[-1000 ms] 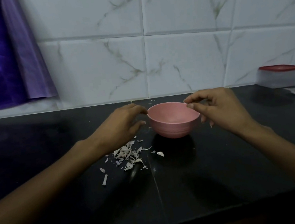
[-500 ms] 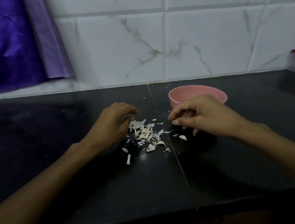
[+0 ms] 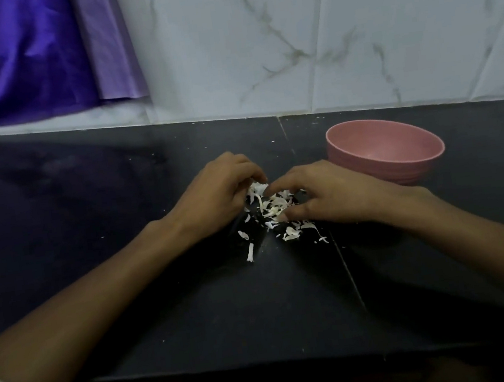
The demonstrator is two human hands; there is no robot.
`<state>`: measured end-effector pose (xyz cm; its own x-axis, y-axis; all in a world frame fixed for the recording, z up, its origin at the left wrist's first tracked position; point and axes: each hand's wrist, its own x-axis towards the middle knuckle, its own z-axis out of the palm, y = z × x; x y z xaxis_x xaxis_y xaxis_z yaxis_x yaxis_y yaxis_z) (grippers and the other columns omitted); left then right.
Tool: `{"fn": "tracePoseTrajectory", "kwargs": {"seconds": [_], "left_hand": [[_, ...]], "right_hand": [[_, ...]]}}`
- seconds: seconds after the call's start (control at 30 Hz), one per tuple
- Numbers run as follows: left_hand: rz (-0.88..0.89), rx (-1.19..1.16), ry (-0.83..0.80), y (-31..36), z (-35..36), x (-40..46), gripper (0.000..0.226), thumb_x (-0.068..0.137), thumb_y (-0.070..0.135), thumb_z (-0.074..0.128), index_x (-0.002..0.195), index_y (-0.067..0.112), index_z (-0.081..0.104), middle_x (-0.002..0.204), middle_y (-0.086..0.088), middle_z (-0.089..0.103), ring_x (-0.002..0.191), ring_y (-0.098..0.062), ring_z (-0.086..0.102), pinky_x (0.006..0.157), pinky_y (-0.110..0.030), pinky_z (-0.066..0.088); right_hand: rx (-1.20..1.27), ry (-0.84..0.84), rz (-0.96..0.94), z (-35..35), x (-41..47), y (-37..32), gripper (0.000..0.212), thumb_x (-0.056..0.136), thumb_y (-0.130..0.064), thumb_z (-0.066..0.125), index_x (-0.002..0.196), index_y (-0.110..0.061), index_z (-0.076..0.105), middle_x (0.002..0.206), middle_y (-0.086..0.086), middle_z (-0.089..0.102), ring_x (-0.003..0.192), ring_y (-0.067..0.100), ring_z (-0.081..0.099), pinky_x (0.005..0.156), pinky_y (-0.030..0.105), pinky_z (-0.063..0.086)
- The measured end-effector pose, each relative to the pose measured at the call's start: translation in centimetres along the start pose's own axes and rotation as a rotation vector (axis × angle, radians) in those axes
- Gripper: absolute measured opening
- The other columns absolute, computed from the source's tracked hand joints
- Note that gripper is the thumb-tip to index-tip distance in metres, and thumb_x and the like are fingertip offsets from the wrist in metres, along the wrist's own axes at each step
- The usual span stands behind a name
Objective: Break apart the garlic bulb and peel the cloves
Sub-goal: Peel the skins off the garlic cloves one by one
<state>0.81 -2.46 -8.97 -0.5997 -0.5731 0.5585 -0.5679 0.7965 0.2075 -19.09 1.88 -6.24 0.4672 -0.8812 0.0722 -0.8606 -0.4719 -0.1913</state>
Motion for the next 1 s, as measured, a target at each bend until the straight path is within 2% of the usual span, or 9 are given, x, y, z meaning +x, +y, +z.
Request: {"fn": "tracePoseTrajectory", "kwargs": {"seconds": [0.07,0.17,0.27,0.37,0.47,0.6,0.7,0.83,1.0], "left_hand": [[0.002,-0.004,-0.003,0.1,0.0,-0.1,0.027,0.084,-0.001,0.052,0.098,0.011,0.073,0.095,0.0,0.069,0.09,-0.021,0.06,0.076,-0.04,0.051],[-0.01,-0.011,-0.007,0.2,0.1,-0.1,0.027,0.085,-0.005,0.057,0.098,0.011,0.074,0.096,-0.002,0.069,0.091,-0.022,0.06,0.077,-0.043,0.051],[-0.012,-0.02,-0.013,0.4,0.3,-0.1,0.027,0.086,-0.005,0.058,0.1,0.012,0.074,0.098,-0.003,0.069,0.092,-0.021,0.059,0.079,-0.042,0.051],[-0.019,-0.045,-0.019,0.6,0.4,-0.2,0.026,0.087,-0.004,0.059,0.101,0.012,0.073,0.1,-0.002,0.069,0.094,-0.019,0.059,0.081,-0.038,0.05],[-0.035,-0.049,-0.03,0.7,0.4,-0.2,0.026,0.089,-0.003,0.057,0.103,0.012,0.073,0.102,-0.001,0.068,0.096,-0.017,0.058,0.082,-0.037,0.05],[-0.05,-0.05,-0.023,0.7,0.4,-0.2,0.027,0.089,-0.003,0.057,0.103,0.013,0.073,0.102,-0.002,0.068,0.095,-0.018,0.057,0.081,-0.037,0.05],[-0.056,-0.047,-0.02,0.7,0.5,-0.2,0.026,0.088,-0.004,0.058,0.102,0.013,0.073,0.101,-0.002,0.069,0.094,-0.018,0.058,0.081,-0.037,0.049],[-0.061,-0.041,-0.016,0.6,0.5,-0.2,0.027,0.089,-0.004,0.057,0.103,0.012,0.073,0.102,-0.002,0.069,0.095,-0.017,0.058,0.08,-0.034,0.049],[-0.033,-0.047,-0.007,0.8,0.6,-0.2,0.024,0.09,-0.001,0.058,0.103,0.012,0.073,0.103,-0.002,0.068,0.096,-0.018,0.058,0.081,-0.036,0.05]], "right_hand": [[-0.026,0.022,-0.014,0.5,0.0,0.0,0.037,0.092,-0.03,0.066,0.129,-0.03,0.063,0.118,0.002,0.065,0.106,0.018,0.062,0.093,0.038,0.048],[-0.001,0.135,-0.049,1.0,-0.4,0.2,0.023,0.091,-0.018,0.067,0.112,-0.022,0.073,0.103,0.001,0.068,0.091,0.017,0.065,0.083,0.036,0.051],[0.054,0.197,-0.053,0.7,-0.9,0.8,0.016,0.088,-0.01,0.07,0.102,-0.015,0.076,0.093,-0.002,0.071,0.08,0.012,0.066,0.077,0.033,0.054],[0.127,0.233,-0.024,-0.3,-1.4,1.3,0.018,0.084,-0.003,0.072,0.095,-0.016,0.078,0.083,-0.013,0.066,0.071,0.003,0.063,0.07,0.015,0.049],[0.201,0.175,0.042,-1.1,-2.1,1.3,0.026,0.082,0.001,0.07,0.09,-0.022,0.079,0.081,-0.01,0.074,0.075,0.001,0.067,0.071,0.017,0.053],[0.236,0.185,0.053,-1.5,-2.2,0.8,0.027,0.08,-0.001,0.069,0.084,-0.026,0.078,0.076,-0.016,0.073,0.073,-0.004,0.066,0.07,0.016,0.051],[0.221,0.197,0.055,-1.3,-1.2,0.4,0.018,0.084,-0.008,0.07,0.089,-0.023,0.078,0.071,-0.015,0.071,0.066,-0.007,0.062,0.066,0.012,0.048],[0.116,0.147,0.027,-1.1,-0.1,0.1,0.013,0.087,-0.015,0.071,0.094,-0.023,0.078,0.067,-0.023,0.061,0.06,-0.019,0.054,0.06,0.001,0.039],[0.098,0.078,-0.004,-2.0,-1.9,0.6,0.012,0.084,-0.018,0.075,0.09,-0.028,0.077,0.067,-0.021,0.063,0.063,-0.015,0.056,0.061,0.006,0.04]]}}
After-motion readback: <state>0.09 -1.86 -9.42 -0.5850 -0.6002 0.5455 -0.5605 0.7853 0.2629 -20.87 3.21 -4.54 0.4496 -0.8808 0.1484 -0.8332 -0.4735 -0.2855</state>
